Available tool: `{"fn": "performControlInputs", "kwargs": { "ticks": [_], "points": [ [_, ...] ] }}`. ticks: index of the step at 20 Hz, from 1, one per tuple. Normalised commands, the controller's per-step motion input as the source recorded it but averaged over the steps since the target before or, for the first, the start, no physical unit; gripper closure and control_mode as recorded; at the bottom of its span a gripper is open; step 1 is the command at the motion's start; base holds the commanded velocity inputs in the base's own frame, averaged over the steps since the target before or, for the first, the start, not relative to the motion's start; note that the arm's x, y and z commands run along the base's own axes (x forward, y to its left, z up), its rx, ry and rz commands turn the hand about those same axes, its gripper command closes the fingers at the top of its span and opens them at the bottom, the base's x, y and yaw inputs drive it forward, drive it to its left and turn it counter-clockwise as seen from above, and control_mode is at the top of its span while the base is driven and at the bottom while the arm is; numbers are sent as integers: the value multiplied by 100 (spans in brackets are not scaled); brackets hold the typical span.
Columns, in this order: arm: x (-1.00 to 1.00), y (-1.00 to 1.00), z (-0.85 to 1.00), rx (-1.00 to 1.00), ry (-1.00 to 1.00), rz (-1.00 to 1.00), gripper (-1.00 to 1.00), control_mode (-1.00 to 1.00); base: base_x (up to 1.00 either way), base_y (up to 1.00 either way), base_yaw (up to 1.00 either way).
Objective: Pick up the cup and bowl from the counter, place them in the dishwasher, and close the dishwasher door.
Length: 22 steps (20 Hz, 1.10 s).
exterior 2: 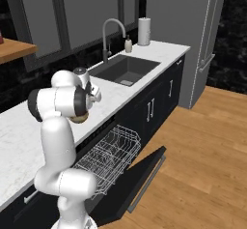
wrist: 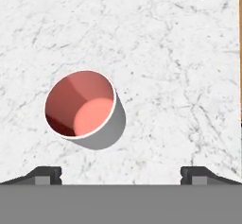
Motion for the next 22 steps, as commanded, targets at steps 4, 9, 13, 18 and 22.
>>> {"fn": "performControlInputs", "kwargs": {
  "ticks": [4,9,13,18,22],
  "points": [
    [34,4,-6,1,0,-2,-100,-100,0,0,0],
    [29,1,-14,0,0,-1,-100,-100,0,0,0],
    [25,0,-22,0,0,0,-100,-100,0,0,0],
    [23,0,-26,0,0,0,-100,-100,0,0,0],
    [21,0,-29,0,0,0,-100,-100,0,0,0]
  ]
}}
